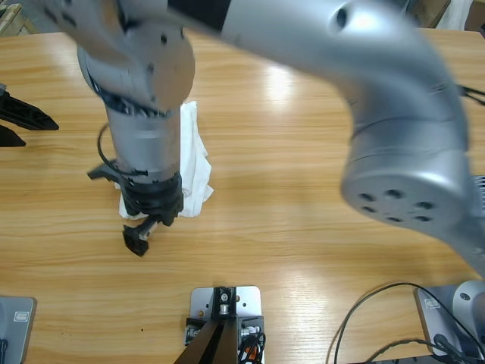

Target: Fold clothes

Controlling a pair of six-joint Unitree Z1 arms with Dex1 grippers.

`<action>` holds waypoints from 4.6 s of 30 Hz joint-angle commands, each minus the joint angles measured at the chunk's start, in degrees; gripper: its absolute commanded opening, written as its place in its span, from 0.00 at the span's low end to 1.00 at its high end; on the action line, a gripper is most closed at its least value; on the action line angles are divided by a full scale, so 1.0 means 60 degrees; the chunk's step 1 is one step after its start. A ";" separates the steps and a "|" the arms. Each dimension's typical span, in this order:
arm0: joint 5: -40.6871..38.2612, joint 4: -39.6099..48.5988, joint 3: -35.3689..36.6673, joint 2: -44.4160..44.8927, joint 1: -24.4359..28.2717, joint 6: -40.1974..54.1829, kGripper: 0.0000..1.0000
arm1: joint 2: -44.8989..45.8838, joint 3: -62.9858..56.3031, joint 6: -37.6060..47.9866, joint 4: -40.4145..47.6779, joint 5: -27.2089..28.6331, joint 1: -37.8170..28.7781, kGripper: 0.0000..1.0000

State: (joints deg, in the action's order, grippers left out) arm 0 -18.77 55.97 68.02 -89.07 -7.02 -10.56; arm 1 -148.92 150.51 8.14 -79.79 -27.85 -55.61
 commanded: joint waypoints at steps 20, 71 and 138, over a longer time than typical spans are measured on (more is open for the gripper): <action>-0.0262 -0.0129 -0.0004 -0.1100 0.0124 0.0149 0.97 | 0.0230 0.4410 -0.0404 -0.2030 0.1390 0.0817 0.84; -0.2942 -0.7172 -0.3520 -0.4016 -0.0412 -0.2116 0.81 | 0.4467 -0.1223 -0.0404 -0.2068 0.1437 0.1813 0.83; -0.0183 0.1154 0.2691 -0.5794 0.5485 0.0395 0.00 | 0.6670 -0.2961 -0.1034 -0.2053 0.1419 0.3424 0.00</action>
State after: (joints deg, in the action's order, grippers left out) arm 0 -21.30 62.58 80.74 -117.10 23.48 -8.05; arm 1 -110.88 135.69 3.12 -79.80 -18.58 -36.84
